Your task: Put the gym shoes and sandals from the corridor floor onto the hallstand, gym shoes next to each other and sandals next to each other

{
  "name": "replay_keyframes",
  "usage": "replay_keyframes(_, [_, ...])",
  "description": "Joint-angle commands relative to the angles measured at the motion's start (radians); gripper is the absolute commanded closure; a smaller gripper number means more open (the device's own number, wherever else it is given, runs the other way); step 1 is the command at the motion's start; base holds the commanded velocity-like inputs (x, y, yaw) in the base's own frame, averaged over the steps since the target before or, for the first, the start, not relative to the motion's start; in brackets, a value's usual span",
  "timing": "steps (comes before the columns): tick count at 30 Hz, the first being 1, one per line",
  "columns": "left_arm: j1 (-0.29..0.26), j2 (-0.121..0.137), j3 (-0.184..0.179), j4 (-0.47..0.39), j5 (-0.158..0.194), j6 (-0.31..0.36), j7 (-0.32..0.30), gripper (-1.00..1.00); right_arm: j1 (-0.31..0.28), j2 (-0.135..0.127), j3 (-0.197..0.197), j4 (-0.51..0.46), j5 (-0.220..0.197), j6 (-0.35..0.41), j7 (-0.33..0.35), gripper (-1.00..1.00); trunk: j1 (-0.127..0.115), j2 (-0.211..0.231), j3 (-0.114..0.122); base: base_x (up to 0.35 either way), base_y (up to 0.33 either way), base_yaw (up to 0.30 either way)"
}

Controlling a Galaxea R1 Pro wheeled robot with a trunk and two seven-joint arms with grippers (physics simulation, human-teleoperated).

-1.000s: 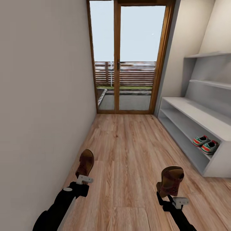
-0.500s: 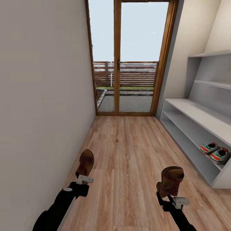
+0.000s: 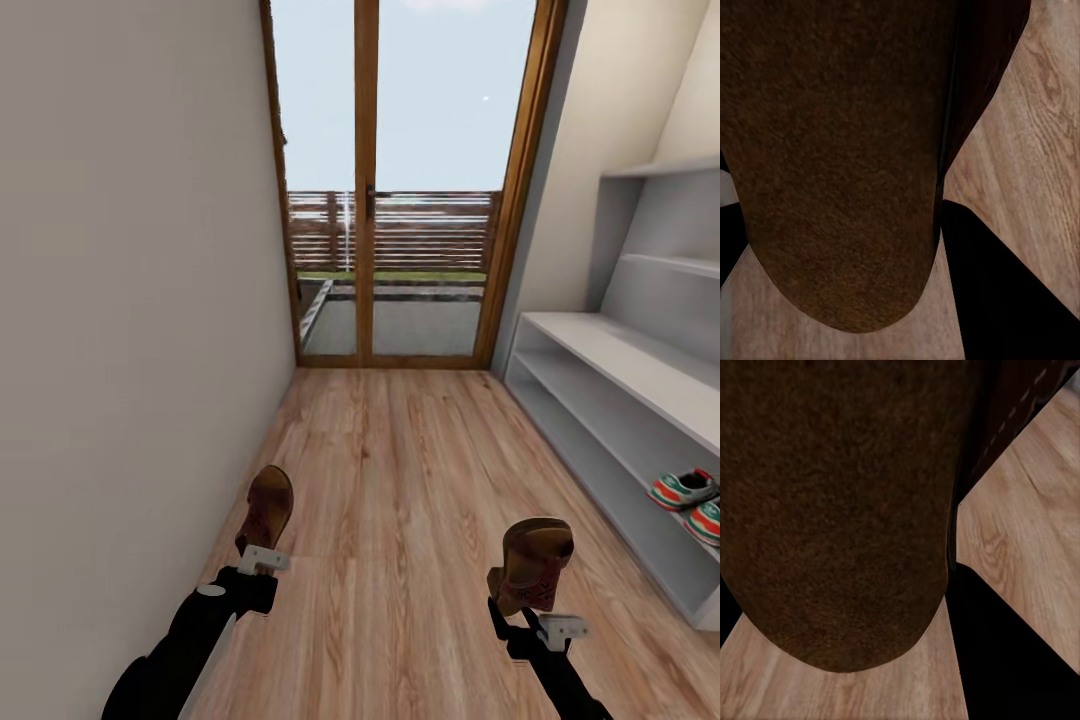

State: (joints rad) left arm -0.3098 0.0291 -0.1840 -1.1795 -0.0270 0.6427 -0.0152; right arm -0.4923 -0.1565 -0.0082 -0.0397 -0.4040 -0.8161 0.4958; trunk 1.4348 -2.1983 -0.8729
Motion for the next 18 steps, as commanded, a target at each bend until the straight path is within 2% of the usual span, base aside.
replay_keyframes(1, [0.0,0.0,0.0,0.0,-0.004,0.0,-0.002,1.0,0.0,0.0,-0.001,0.0,-0.001,0.0,0.0,1.0,0.0,0.0,0.0,0.336,0.0,0.0])
replay_keyframes(10, [0.0,0.0,0.0,0.0,-0.004,0.0,-0.002,1.0,0.0,0.0,-0.001,0.0,-0.001,0.0,0.0,1.0,0.0,0.0,0.0,0.336,-0.011,0.0])
replay_keyframes(18, [0.0,0.0,0.0,0.0,-0.004,0.0,-0.002,1.0,0.0,0.0,-0.001,0.0,-0.001,0.0,0.0,1.0,0.0,0.0,0.0,0.336,-0.118,0.0])
